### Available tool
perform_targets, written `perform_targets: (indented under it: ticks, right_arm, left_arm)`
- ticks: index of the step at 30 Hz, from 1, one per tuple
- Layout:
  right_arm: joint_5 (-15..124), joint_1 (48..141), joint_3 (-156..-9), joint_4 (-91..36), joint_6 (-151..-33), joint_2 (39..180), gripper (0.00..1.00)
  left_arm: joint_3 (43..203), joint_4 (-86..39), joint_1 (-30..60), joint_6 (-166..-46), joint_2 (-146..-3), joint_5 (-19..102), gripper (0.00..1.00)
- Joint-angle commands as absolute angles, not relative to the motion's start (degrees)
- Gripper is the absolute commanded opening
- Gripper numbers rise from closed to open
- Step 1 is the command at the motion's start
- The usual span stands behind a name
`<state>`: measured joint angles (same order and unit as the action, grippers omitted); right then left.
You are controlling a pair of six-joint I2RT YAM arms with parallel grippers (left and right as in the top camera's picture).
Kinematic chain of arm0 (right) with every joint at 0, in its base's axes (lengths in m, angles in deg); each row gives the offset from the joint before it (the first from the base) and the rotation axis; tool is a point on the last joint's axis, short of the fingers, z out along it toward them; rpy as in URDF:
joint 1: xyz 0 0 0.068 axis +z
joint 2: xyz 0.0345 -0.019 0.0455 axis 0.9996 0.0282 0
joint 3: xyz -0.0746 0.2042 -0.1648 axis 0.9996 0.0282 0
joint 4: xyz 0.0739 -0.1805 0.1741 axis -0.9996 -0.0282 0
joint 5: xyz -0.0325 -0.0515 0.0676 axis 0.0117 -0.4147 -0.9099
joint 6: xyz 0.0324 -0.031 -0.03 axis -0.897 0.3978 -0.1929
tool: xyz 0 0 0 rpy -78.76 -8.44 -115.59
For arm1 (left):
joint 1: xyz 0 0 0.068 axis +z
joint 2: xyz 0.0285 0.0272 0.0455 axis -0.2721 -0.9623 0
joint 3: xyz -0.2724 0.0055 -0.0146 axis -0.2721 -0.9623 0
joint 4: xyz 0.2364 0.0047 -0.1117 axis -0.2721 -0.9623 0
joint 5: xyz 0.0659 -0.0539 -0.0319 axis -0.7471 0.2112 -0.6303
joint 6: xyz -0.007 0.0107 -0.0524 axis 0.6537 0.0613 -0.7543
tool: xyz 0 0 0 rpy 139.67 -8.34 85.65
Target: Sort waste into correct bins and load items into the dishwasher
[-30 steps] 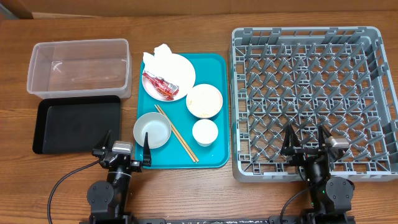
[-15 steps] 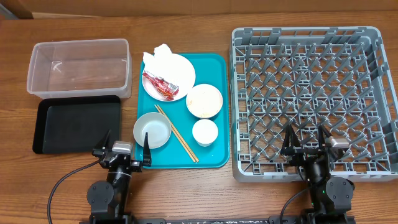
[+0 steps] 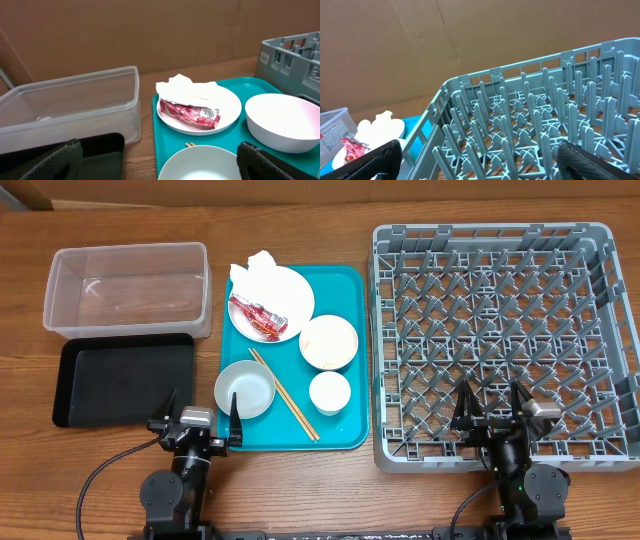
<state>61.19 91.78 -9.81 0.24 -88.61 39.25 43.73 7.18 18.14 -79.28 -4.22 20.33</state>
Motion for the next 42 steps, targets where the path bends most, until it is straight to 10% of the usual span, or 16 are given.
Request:
perform_targets:
  ticks: [1, 20, 42]
  right_arm:
    - [60.9, 91.6, -9.2, 0.7, -88.5, 38.8, 1.0]
    - [62.2, 91.6, -26.9, -5.1, -80.3, 46.1, 1.0]
    - [57.6, 91.6, -78.1, -41.1, -79.4, 99.5, 1.0]
  left_arm:
    - [43.5, 7.4, 18.0, -80.6, -5.1, 21.1, 1.0]
    - [71.7, 7.2, 18.0, -85.6, -32.7, 27.5, 1.0]
    - [162.6, -60.0, 7.8, -88.0, -107.5, 28.2, 1.0]
